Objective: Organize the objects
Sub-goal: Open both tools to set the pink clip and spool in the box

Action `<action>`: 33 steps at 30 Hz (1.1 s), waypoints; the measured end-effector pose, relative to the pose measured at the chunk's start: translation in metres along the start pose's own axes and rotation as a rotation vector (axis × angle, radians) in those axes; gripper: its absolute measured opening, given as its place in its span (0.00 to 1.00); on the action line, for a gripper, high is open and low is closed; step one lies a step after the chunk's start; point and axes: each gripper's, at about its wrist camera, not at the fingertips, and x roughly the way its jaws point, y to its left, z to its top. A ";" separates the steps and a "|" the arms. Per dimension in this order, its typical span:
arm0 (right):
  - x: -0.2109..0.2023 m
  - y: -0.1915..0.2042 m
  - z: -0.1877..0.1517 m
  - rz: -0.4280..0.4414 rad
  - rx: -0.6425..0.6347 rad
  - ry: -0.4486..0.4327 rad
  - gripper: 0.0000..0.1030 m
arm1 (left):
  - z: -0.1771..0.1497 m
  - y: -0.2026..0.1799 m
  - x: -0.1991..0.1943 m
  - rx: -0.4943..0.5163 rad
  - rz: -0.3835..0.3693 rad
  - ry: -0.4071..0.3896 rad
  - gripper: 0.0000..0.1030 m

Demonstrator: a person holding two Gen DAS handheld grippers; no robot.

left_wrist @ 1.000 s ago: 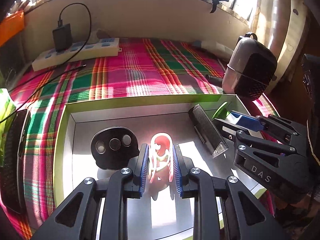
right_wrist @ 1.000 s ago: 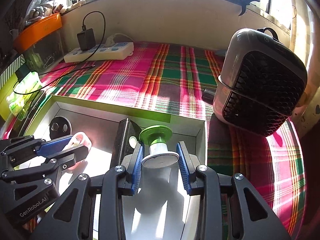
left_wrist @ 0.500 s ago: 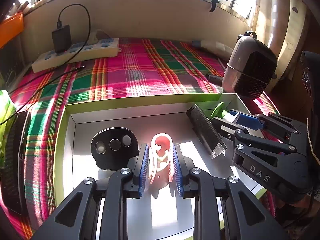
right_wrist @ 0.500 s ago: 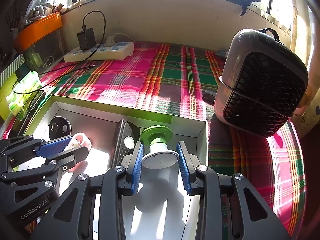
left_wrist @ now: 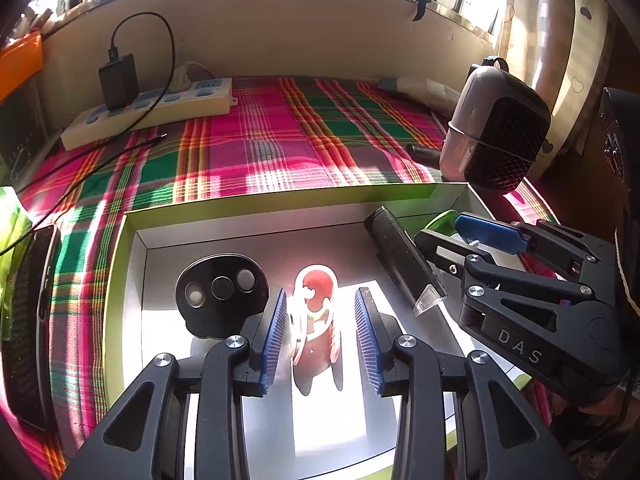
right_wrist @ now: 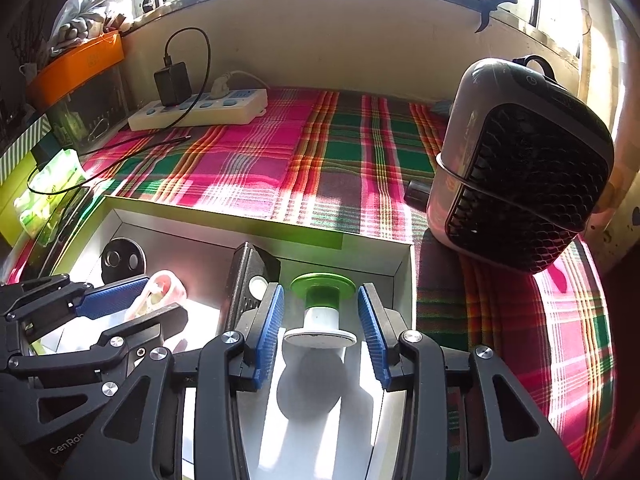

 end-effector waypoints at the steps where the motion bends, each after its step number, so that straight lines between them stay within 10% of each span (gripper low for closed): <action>1: -0.001 0.000 0.000 -0.001 0.000 -0.001 0.41 | 0.000 0.000 0.000 -0.001 0.002 0.000 0.33; 33: -0.045 -0.002 -0.025 0.006 0.067 -0.041 0.42 | -0.023 0.005 -0.050 -0.030 0.029 -0.067 0.34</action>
